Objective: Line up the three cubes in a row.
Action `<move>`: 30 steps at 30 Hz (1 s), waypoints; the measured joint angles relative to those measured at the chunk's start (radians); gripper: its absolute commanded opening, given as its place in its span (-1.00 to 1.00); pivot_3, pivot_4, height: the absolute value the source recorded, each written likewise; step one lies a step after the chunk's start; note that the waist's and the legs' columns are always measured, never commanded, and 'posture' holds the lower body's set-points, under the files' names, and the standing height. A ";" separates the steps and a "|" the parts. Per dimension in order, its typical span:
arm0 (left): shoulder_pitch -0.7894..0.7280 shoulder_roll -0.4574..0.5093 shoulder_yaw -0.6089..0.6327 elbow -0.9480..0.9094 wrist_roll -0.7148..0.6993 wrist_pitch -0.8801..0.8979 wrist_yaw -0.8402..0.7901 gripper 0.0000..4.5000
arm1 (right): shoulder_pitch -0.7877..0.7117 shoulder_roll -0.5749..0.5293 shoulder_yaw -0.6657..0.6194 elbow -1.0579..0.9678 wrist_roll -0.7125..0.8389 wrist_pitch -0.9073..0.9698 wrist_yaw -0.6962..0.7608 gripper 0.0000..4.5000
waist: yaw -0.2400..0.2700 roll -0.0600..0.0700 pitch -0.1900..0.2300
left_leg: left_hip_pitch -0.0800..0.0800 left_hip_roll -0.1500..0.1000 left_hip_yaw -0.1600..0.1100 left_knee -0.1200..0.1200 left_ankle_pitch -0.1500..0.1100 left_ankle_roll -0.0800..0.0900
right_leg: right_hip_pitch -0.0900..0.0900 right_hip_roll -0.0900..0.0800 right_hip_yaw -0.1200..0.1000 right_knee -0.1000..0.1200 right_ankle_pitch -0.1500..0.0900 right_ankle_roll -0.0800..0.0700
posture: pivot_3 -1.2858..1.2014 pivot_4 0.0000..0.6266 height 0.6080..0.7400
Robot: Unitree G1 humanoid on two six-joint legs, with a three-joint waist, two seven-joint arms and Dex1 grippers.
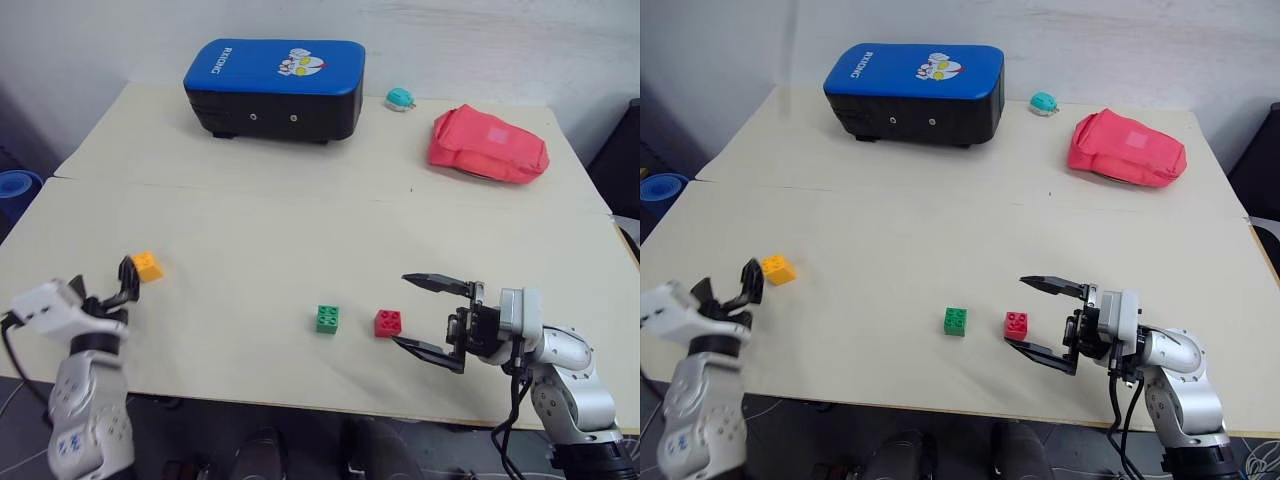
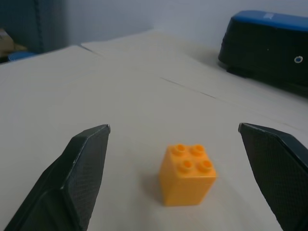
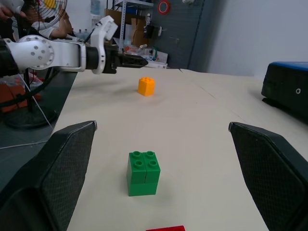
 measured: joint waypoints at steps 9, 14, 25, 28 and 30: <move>-0.163 0.022 -0.076 0.184 0.104 0.099 0.117 1.00 | 0.025 0.050 0.007 0.123 -0.030 -0.103 0.069 1.00 | 0.007 -0.001 0.000 | 0.000 0.000 0.000 0.001 0.004 -0.006 | 0.000 0.001 0.000 0.001 0.000 0.000 | 0.03 -0.52 1.00; -0.167 0.040 -0.101 0.213 0.128 0.123 0.108 0.47 | 0.046 0.064 0.004 0.187 -0.034 -0.171 0.112 1.00 | 0.007 -0.001 0.000 | 0.000 0.000 0.001 0.001 0.004 -0.007 | 0.000 0.001 0.000 0.001 0.000 0.000 | 0.03 -0.52 1.00; -0.098 0.094 -0.091 0.170 0.062 0.072 -0.095 -0.33 | 0.076 0.064 -0.007 0.228 -0.029 -0.242 0.151 1.00 | 0.007 -0.001 0.000 | 0.001 0.000 0.000 0.000 0.004 -0.009 | -0.001 0.001 0.000 0.002 0.000 -0.001 | 0.03 -0.52 1.00; -0.039 0.305 -0.122 0.127 -0.069 -0.034 -0.563 -0.33 | 0.086 0.037 -0.009 0.221 -0.029 -0.232 0.147 1.00 | 0.003 0.000 0.001 | 0.001 0.001 0.001 0.000 0.004 -0.011 | -0.002 0.001 0.000 0.002 -0.001 -0.002 | 0.03 -0.52 1.00; -0.018 0.451 -0.154 0.126 -0.114 -0.079 -0.845 -0.33 | 0.087 0.005 -0.027 0.212 -0.027 -0.216 0.147 1.00 | 0.003 0.002 0.001 | 0.001 0.000 0.001 -0.001 0.004 -0.011 | -0.001 0.000 0.000 0.002 -0.002 -0.003 | 0.03 -0.52 1.00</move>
